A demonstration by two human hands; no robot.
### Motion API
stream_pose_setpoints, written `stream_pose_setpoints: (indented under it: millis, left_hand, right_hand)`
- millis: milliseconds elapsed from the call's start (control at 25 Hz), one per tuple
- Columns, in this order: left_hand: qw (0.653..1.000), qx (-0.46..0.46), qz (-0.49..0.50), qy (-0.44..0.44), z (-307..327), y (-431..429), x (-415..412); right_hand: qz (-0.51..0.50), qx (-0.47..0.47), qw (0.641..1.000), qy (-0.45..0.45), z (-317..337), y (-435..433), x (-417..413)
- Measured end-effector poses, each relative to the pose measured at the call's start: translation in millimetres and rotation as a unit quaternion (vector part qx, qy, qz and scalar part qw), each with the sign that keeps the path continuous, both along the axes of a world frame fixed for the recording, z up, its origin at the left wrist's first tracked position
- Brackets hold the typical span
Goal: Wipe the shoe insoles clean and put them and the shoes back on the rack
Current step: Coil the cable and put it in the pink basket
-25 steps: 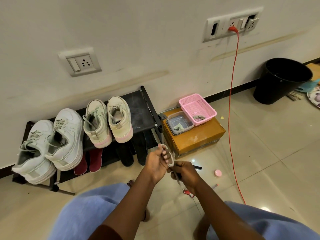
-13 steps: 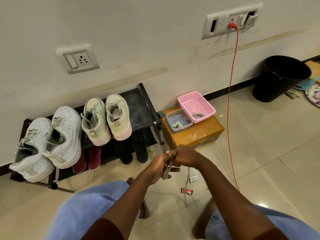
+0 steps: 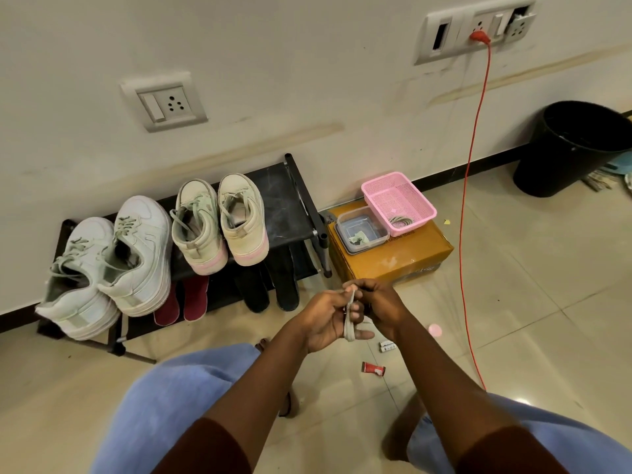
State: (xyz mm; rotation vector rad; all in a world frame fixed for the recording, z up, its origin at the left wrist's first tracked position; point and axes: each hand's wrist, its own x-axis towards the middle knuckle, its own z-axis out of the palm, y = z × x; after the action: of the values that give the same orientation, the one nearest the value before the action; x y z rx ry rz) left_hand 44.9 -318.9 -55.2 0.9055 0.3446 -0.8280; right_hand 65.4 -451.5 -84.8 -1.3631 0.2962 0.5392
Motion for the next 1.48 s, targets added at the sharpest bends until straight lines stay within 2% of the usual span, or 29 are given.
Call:
stream_pose_setpoints:
  millis: [80, 160, 280, 440, 520, 600, 680, 760, 880, 1000, 1120, 1240, 1280, 1360, 1480]
  left_hand:
    - [0.998, -0.036, 0.054, 0.013, 0.5, 0.7, 3.6]
    - [0.995, -0.024, 0.099, 0.013, 2.1, -0.2, 8.7]
    - [0.989, 0.035, 0.143, -0.008, 4.6, -1.0, 14.4]
    - [0.978, 0.044, 0.205, -0.011, 0.9, -2.4, 21.4]
    - [0.974, 0.138, 0.174, -0.036, -7.7, -6.1, 22.1]
    - [0.963, 0.243, 0.105, -0.057, -15.5, -5.9, 19.1]
    - [0.960, 0.271, 0.020, -0.060, -19.5, -3.9, 12.9]
    - [0.959, 0.271, -0.055, -0.053, -15.5, 0.4, 6.4]
    - [0.970, 0.212, -0.119, -0.014, -11.4, 4.3, 0.8]
    - [0.986, 0.102, -0.128, 0.039, -11.1, 6.3, -0.7]
    - [0.996, 0.008, -0.082, 0.045, -4.6, 7.4, 1.7]
    - [0.999, -0.016, 0.040, 0.029, 1.6, 7.3, 11.5]
    - [0.996, -0.010, 0.088, 0.024, 0.7, 7.9, 16.2]
    - [0.987, 0.002, 0.158, 0.020, -2.2, 9.8, 23.8]
    - [0.983, 0.070, 0.167, 0.008, -9.9, 10.3, 26.4]
  right_hand:
    - [-0.022, 0.062, 0.997, 0.046, -4.6, 4.5, -5.6]
    - [-0.021, 0.080, 0.995, 0.055, -8.6, 7.8, -9.1]
    - [0.015, 0.005, 0.999, 0.047, -6.3, 10.9, -17.0]
    - [0.133, -0.124, 0.983, 0.029, 4.2, 16.0, -27.5]
    - [0.197, -0.184, 0.963, 0.007, 12.8, 16.9, -25.6]
    - [0.272, -0.271, 0.922, -0.056, 20.9, 15.7, -18.9]
    - [0.341, -0.347, 0.864, -0.128, 30.2, 12.4, -10.4]
    - [0.353, -0.370, 0.849, -0.136, 35.3, 6.0, 0.2]
    - [0.315, -0.360, 0.862, -0.168, 42.3, -4.7, 14.4]
    - [0.248, -0.292, 0.904, -0.191, 39.1, -13.5, 23.1]
    - [0.140, -0.176, 0.964, -0.144, 19.3, -18.5, 17.8]
    - [0.044, -0.090, 0.993, -0.059, -1.3, -13.5, -2.0]
    - [0.038, -0.082, 0.995, -0.040, -5.4, -10.5, -9.4]
    - [0.087, -0.114, 0.990, -0.017, -9.5, -4.9, -21.9]
    - [0.198, -0.181, 0.963, -0.008, -8.0, -2.3, -25.6]
